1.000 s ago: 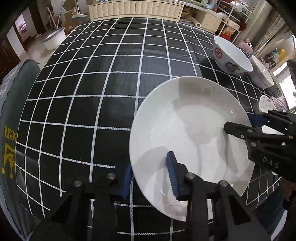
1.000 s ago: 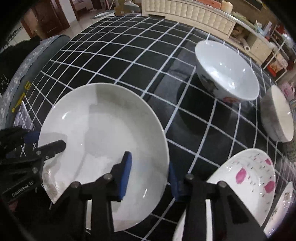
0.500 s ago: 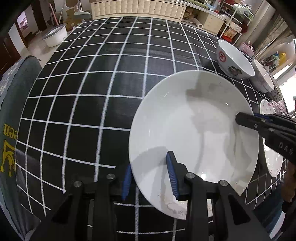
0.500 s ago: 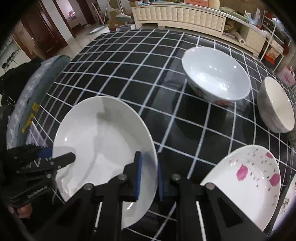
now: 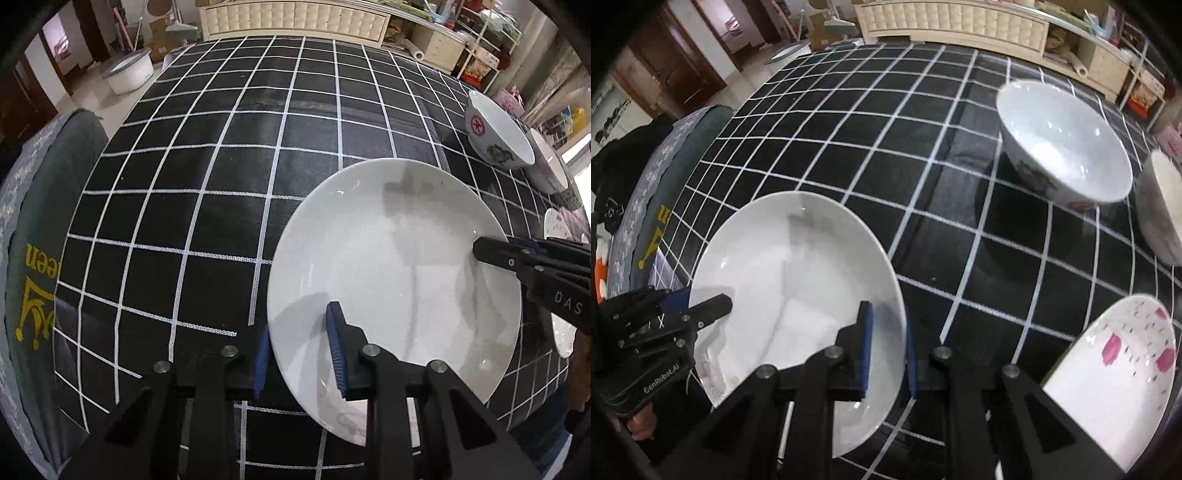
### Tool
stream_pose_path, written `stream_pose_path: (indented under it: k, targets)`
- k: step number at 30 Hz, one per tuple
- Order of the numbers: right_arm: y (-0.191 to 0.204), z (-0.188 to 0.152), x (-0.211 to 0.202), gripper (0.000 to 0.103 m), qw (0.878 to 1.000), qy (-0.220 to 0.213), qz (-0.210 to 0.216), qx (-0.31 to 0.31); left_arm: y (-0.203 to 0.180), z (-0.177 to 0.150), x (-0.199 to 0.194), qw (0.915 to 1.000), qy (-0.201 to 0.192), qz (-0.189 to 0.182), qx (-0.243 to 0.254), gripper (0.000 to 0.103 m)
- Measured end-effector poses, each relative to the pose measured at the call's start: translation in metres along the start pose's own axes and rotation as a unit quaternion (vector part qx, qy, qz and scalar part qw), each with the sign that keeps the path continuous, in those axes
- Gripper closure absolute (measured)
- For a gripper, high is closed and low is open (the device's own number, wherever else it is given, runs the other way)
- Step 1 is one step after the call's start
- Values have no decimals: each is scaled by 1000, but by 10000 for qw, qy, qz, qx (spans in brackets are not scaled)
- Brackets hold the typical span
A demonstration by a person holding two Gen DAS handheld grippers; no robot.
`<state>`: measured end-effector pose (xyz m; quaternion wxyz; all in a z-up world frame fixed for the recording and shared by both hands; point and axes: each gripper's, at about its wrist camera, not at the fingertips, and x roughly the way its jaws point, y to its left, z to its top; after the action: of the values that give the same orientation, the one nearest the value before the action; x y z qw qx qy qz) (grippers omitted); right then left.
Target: Organize plates and bowls
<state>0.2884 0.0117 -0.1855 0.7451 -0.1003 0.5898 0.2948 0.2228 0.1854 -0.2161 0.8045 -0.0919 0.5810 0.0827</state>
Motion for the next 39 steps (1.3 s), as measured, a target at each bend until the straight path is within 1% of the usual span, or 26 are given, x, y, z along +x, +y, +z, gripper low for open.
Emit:
stream_pose_path:
  k: [3, 5, 6, 7, 9, 10, 12, 14, 16, 18, 19, 20, 22, 26, 29, 31, 36, 39]
  targets:
    - [5, -1, -5, 82, 9996, 2, -240, -115, -1, 2, 2, 10000, 57, -9, -51, 77]
    - [5, -4, -14, 78, 9993, -89, -332, -159, -1, 0, -1, 10000, 39, -3, -87, 75]
    - [5, -6, -19, 68, 9990, -137, -392, -154, 0, -2, -6, 9999, -20, -12, -121, 75]
    - [5, -7, -24, 52, 9987, -193, -438, -146, 0, -5, -10, 9999, -45, -18, -140, 75]
    - [2, -11, -33, 40, 9983, -308, -481, -104, 3, -8, -20, 9997, -126, 12, -226, 65]
    - [-2, -13, -39, 40, 9982, -357, -468, -69, 4, -9, -25, 9995, -179, 35, -273, 58]
    - [-5, -18, -49, 40, 9981, -425, -450, 0, 2, -10, -35, 9994, -217, 58, -244, 57]
    - [-9, -24, -60, 37, 9975, -478, -511, 58, -7, -11, -46, 9994, -304, 83, -143, 57]
    - [-15, -31, -70, 34, 9964, -528, -639, 155, -19, -11, -56, 9992, -392, -16, -52, 57]
    - [-23, -37, -80, 33, 9954, -602, -691, 272, -35, -13, -65, 9989, -441, -149, 34, 57]
    - [-28, -40, -85, 33, 9950, -633, -701, 333, -44, -13, -67, 9987, -461, -208, 100, 54]
    - [-35, -45, -91, 33, 9942, -660, -739, 406, -51, -13, -69, 9984, -485, -248, 164, 49]
    - [-50, -56, -99, 33, 9925, -709, -826, 555, -74, -14, -72, 9974, -552, -313, 333, 46]
    - [-81, -76, -113, 33, 9888, -714, -998, 853, -113, -14, -70, 9954, -507, -528, 624, 46]
    - [-106, -89, -119, 33, 9840, -706, -1191, 1121, -141, -13, -64, 9937, -442, -595, 836, 46]
    - [-123, -96, -120, 33, 9817, -678, -1221, 1291, -160, -12, -61, 9921, -411, -684, 971, 46]
    - [-152, -107, -121, 33, 9780, -642, -1275, 1519, -194, -6, -47, 9898, -287, -776, 1158, 46]
    - [-165, -109, -117, 33, 9762, -602, -1359, 1581, -208, -2, -41, 9883, -243, -835, 1254, 46]
